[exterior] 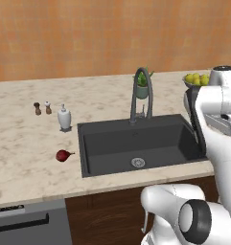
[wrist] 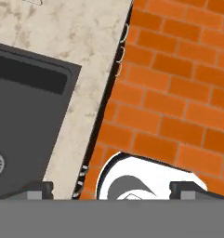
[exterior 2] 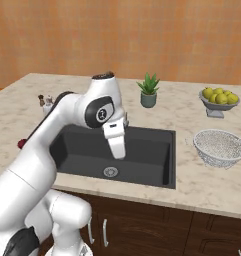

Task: Put the colander in the sink, put the pear in the colander, and turn on the sink faucet and pour water over the colander.

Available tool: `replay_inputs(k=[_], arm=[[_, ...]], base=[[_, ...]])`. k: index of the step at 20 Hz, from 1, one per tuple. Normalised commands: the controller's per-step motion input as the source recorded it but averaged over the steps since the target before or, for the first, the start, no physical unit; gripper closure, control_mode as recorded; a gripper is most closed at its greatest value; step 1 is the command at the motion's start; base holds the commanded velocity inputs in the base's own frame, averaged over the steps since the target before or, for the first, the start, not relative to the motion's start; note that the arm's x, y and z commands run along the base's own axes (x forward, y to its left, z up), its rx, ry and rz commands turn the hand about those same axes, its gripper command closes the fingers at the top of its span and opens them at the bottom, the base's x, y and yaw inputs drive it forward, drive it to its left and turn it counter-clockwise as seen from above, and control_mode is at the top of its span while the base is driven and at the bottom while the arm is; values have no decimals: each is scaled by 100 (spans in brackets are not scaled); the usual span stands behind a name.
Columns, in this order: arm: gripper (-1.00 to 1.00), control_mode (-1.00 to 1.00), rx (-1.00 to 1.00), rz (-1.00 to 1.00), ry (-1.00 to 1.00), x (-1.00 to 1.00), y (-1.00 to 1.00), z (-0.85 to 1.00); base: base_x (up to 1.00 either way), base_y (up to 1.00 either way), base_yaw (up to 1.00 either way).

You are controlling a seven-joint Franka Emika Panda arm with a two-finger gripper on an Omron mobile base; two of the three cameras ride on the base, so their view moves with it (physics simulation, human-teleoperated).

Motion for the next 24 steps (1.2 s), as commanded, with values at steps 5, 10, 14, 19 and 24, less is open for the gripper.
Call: replay_inputs(k=[5,10,14,19,24], arm=[[-100,-100,6,-15,-27,0,-48,-2],[-100,-100,6,-2,-29,2,-62,-7],[-100,-100,6,-1,-22,5,-55,-8],[-100,-100,6,-1,-1,21,-52,0],[-100,-100,2,-2,0,22,-42,-7]], base=[[0,0,0],[0,0,0],[0,0,0],[0,0,0],[0,0,0]])
